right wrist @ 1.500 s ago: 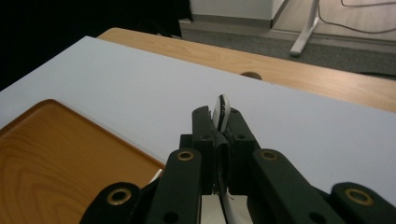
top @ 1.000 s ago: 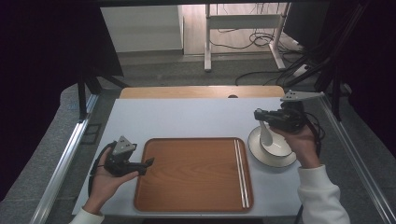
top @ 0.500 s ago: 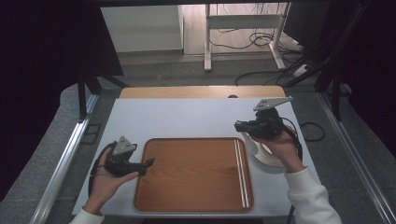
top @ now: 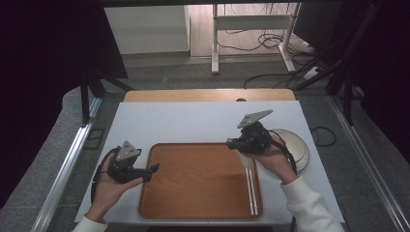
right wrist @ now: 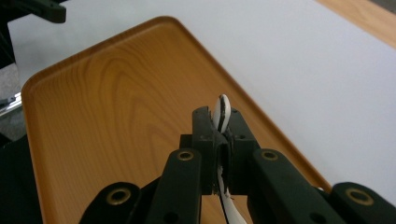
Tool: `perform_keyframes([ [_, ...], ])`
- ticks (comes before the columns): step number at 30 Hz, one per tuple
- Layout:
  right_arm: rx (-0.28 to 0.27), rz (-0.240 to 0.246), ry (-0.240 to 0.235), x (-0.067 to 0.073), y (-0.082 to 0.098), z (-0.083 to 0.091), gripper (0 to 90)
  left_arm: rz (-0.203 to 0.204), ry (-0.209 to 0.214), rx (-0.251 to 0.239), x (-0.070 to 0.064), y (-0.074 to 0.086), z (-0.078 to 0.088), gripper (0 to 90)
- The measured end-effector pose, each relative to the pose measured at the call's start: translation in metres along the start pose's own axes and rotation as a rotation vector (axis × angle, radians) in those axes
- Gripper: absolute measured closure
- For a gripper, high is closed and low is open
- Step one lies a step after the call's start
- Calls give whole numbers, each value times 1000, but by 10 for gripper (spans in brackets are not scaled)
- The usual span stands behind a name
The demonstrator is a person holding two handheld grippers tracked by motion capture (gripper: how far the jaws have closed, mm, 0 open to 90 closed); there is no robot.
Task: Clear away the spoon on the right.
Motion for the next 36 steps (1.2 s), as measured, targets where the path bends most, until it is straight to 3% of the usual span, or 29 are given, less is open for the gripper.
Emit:
perform_keyframes([
  [10, 77, 10, -36, 10, 4, -28, 851, 2, -1, 0, 0, 0, 0, 180],
  [19, 173, 49, -65, 22, 11, -60, 848, 3, -2, -1, 1, 0, 0, 180],
  [36, 309, 99, -67, 37, 25, -103, 844, 1, -5, 1, 1, 1, 0, 181],
])
Point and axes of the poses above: each handheld gripper's, and its own axes: z roughly backward along the jaws, y roughly out of its underside, x roughly to its left, the point moved 3 cm from there along -z, roughly forward along the jaws, and after that the axes turned 5 degrees about -y, right-handed, at the moved point
